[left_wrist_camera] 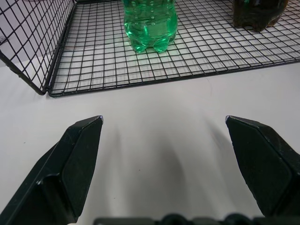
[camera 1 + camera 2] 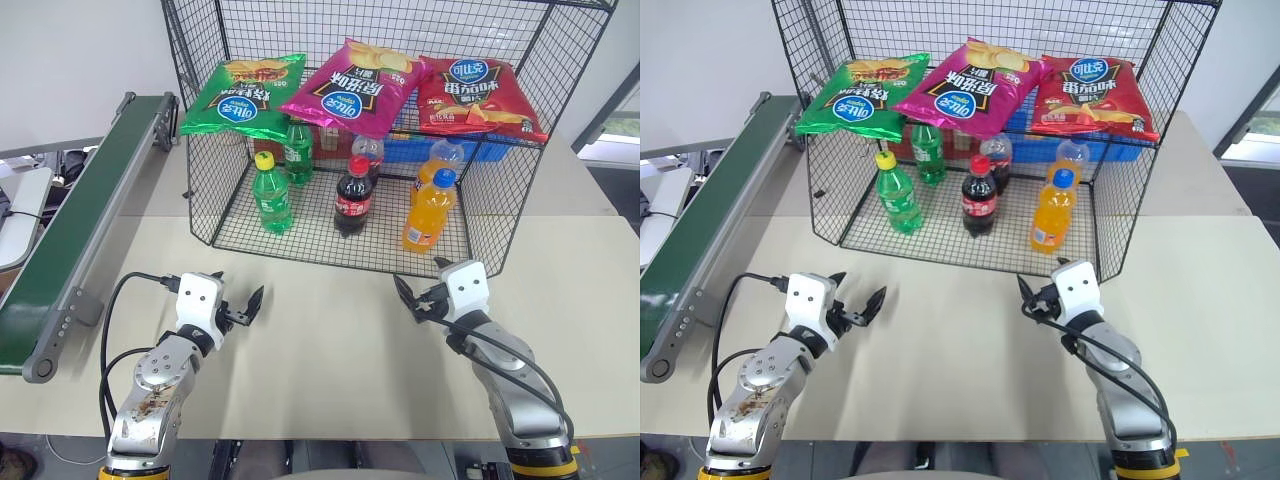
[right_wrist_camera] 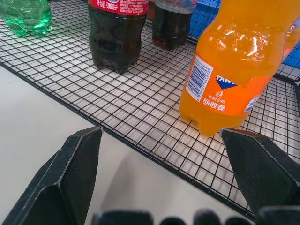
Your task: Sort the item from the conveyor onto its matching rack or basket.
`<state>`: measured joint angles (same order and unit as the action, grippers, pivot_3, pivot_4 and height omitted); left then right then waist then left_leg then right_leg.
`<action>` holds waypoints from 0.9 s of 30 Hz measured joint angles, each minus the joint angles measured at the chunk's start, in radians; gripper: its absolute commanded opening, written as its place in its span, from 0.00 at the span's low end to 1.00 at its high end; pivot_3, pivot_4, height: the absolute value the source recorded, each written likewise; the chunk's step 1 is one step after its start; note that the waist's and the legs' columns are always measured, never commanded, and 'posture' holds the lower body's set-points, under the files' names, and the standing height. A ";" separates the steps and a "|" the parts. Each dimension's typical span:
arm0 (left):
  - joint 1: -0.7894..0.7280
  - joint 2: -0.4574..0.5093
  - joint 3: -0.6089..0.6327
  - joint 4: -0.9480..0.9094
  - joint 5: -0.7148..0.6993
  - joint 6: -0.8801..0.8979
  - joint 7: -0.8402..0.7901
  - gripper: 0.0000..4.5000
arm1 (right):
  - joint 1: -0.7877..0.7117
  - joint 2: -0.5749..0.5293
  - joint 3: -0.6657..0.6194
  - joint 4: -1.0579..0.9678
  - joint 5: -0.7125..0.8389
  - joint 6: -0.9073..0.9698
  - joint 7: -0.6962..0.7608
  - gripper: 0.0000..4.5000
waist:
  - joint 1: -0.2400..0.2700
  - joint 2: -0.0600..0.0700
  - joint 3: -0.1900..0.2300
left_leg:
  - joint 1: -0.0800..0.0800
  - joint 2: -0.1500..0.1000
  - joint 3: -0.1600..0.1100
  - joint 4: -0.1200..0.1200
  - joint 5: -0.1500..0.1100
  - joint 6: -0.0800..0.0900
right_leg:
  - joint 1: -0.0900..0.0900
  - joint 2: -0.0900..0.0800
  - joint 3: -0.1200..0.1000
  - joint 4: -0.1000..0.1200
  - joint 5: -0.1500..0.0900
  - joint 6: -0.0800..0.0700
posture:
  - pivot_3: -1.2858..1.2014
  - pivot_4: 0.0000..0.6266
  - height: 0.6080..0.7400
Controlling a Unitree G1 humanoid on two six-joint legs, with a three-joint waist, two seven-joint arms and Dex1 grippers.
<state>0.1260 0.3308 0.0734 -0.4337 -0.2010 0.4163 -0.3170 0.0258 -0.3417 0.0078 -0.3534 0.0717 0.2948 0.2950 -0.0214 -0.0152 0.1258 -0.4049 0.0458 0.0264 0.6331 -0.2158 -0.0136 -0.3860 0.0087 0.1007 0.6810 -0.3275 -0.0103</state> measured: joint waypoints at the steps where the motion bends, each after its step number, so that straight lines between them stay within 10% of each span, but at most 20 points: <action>1: 0.000 0.000 0.000 0.000 0.000 0.000 0.000 1.00 | 0.000 0.000 0.000 0.000 0.000 0.000 0.000 0.99 | 0.000 0.000 0.000 | 0.000 0.000 0.000 0.000 0.000 0.000 | 0.000 0.000 0.000 0.000 0.000 0.000 | 0.52 0.24 1.00; 11: -0.170 0.276 0.346 -0.096 -0.407 0.152 -0.219 1.00 | -0.257 -0.254 -0.151 -0.181 0.295 0.143 0.277 0.99 | -0.014 0.000 0.001 | 0.000 0.000 -0.003 0.000 0.000 0.001 | 0.002 0.001 -0.003 0.000 0.000 0.000 | 0.52 0.24 1.00; 27: -0.188 0.262 0.347 -0.159 -0.508 0.237 -0.123 1.00 | -0.303 -0.228 -0.135 -0.252 0.343 0.240 0.182 0.99 | -0.017 0.000 0.001 | 0.000 0.001 -0.002 0.000 0.000 0.000 | 0.001 0.000 -0.002 0.000 0.000 0.000 | 0.52 0.24 1.00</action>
<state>-0.0620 0.5925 0.4202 -0.5922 -0.7094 0.6536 -0.4405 -0.2768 -0.5701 -0.1273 -0.6053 0.4145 0.5347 0.4768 -0.0388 -0.0151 0.1269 -0.4045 0.0464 0.0241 0.6334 -0.2160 -0.0132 -0.3845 0.0092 0.0990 0.6808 -0.3276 -0.0101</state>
